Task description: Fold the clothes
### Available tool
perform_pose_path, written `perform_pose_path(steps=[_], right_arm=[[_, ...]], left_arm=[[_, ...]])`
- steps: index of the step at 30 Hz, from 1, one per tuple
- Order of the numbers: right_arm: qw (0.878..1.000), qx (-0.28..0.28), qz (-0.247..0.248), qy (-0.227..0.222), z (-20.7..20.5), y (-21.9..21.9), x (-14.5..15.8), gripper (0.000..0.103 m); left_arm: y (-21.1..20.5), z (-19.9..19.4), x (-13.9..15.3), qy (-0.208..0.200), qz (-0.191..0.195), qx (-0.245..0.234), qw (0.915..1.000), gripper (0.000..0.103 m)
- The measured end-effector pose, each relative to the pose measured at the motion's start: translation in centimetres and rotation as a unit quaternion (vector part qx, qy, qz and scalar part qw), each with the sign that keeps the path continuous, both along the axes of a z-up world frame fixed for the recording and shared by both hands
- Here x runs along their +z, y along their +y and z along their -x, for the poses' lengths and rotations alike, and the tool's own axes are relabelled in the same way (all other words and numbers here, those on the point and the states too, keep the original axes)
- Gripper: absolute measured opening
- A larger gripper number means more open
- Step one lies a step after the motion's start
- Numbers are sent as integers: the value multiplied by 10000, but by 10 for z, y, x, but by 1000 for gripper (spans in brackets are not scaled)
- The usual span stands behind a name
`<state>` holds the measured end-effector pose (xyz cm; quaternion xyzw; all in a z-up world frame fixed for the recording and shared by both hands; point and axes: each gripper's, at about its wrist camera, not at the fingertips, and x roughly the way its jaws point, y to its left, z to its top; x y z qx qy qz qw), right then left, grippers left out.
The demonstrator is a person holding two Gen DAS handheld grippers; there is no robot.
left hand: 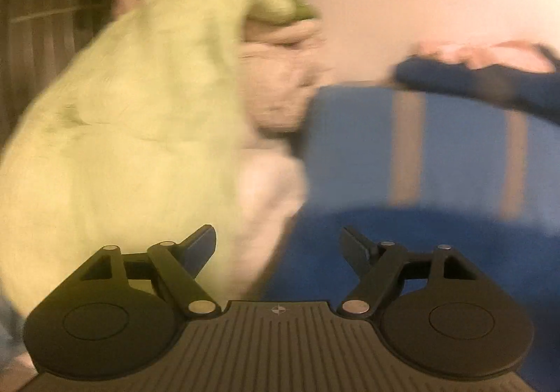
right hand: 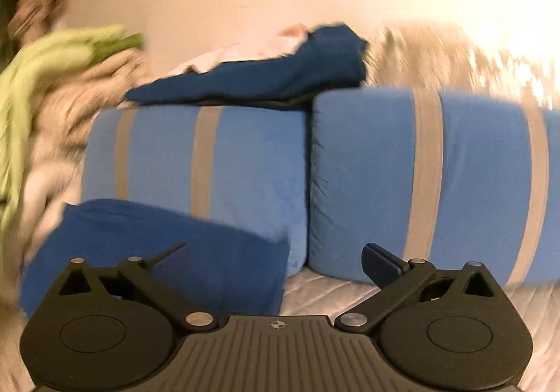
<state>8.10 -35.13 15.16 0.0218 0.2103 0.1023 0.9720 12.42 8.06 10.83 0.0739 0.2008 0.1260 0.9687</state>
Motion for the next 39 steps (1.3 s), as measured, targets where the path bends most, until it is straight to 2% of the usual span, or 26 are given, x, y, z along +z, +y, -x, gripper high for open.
perform_pose_path(steps=[2, 6, 12, 18, 24, 29, 33, 39], right_arm=[[9994, -21, 351, -70, 15, -7, -3, 103], [9981, -197, 581, -99, 42, -27, -3, 103], [9959, -654, 616, -118, 75, -59, 2, 103], [9904, -937, 993, -213, 106, -92, -11, 103], [9858, -1362, 979, 83, 124, -136, -52, 103], [9803, -1697, 924, 407, 137, -168, -89, 103], [9745, -1953, 883, 669, 148, -193, -118, 103], [9652, -2258, 900, 962, 162, -225, -157, 103]], left_arm=[[-19, 11, -9, 60, -157, -348, 9993, 78], [-45, 34, -20, 129, 111, -747, 9971, 79], [-64, 57, -24, 362, 572, -892, 9937, 79], [-74, 75, -43, 523, 702, -1183, 9891, 79], [-68, 85, -89, 893, 1004, -1346, 9818, 79], [-52, 90, -131, 1229, 1349, -1266, 9750, 79], [-46, 95, -155, 1441, 1249, -1129, 9751, 79], [-40, 104, -175, 1546, 1199, -1108, 9744, 79]])
